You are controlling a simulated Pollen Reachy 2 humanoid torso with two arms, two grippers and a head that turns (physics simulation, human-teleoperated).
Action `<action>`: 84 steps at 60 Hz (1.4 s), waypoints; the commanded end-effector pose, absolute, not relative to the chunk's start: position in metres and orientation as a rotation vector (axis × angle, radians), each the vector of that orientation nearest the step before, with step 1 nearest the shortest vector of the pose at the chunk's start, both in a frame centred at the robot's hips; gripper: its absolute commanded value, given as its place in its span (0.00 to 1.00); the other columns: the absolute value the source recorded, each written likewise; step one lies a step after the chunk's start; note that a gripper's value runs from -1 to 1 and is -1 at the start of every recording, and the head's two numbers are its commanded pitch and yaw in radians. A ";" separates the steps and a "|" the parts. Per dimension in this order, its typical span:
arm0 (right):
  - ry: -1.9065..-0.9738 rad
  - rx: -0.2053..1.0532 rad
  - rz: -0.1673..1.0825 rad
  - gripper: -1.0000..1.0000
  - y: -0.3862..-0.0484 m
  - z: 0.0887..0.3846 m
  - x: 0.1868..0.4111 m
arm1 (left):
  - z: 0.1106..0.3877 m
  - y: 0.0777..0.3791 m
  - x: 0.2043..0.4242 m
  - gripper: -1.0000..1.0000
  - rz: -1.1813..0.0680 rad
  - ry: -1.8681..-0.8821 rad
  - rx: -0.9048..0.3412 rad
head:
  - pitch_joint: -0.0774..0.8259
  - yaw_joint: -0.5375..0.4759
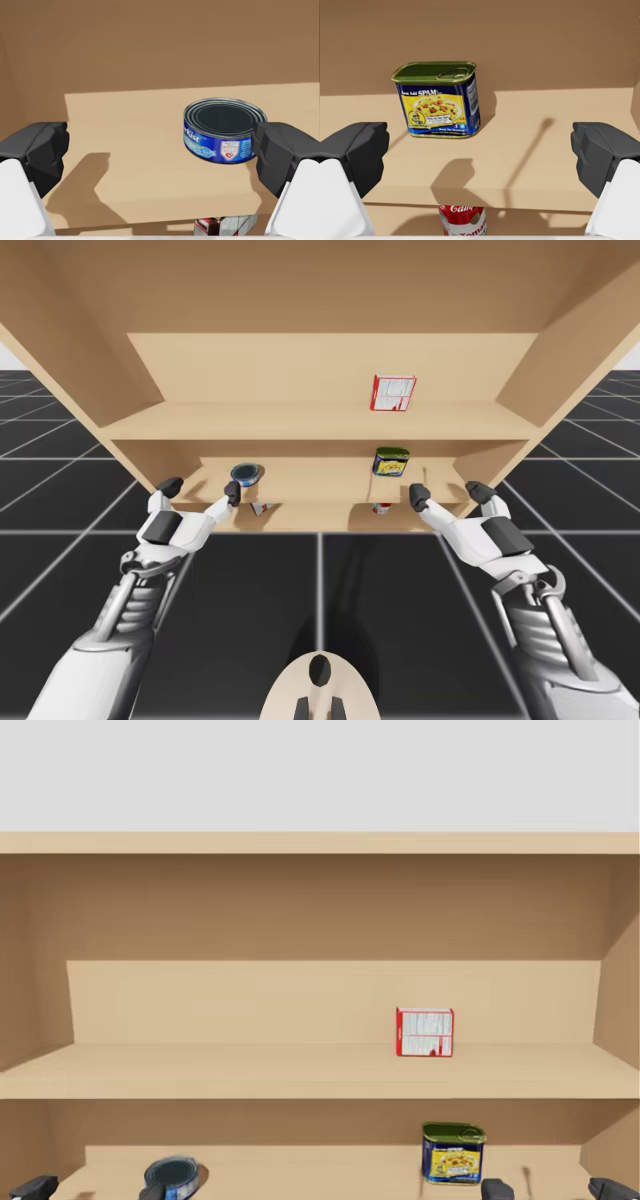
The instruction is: Look through the shelves, find the gelatin box, and take it.
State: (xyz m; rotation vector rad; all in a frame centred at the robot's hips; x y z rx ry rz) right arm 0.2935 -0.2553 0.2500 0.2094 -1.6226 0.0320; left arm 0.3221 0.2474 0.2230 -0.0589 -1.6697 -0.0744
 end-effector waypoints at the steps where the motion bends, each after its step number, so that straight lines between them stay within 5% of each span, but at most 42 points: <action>1: -1.633 0.206 -0.001 0.00 -0.253 0.249 0.292 | 0.222 0.247 0.322 0.00 -0.079 -1.674 -0.051 | 0.09 0.53; 35: -1.651 0.165 0.014 0.00 -0.248 0.258 0.286 | 0.222 0.245 0.319 0.00 -0.093 -1.677 -0.050 | 0.25 0.29; 41: -1.693 0.242 0.044 0.00 -0.241 0.278 0.270 | 0.223 0.244 0.319 0.00 -0.090 -1.679 -0.051 | 0.25 0.30; 59: -1.746 0.171 0.165 0.00 -0.189 0.362 0.239 | 0.221 0.241 0.319 0.00 -0.093 -1.670 -0.052 | 0.26 0.31; 71: -1.758 0.176 0.190 0.00 -0.167 0.397 0.253 | 0.221 0.241 0.318 0.00 -0.091 -1.663 -0.054 | 0.26 0.32; 84: -1.683 0.180 0.159 0.00 -0.157 0.402 0.286 | 0.221 0.241 0.318 0.00 -0.091 -1.655 -0.057 | 0.27 0.32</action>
